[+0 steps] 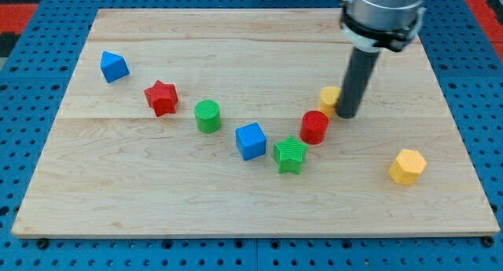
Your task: Place the yellow hexagon towards the top left side of the yellow heart
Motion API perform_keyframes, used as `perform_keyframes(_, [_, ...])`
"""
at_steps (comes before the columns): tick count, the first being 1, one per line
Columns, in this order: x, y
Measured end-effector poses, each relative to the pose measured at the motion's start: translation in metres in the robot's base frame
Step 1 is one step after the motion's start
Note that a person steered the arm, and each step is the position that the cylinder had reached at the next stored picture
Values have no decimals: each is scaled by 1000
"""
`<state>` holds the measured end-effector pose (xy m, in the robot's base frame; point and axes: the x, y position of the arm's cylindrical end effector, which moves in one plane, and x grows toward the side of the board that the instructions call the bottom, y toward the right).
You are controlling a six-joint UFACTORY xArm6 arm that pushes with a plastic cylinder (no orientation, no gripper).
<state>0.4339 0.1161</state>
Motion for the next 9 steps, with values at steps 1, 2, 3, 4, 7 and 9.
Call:
perform_keyframes(1, [0, 23])
perform_keyframes(2, [19, 140])
perform_keyframes(3, [107, 183])
perform_keyframes(4, [183, 160])
perform_keyframes(7, [80, 92])
perform_keyframes(9, [118, 86])
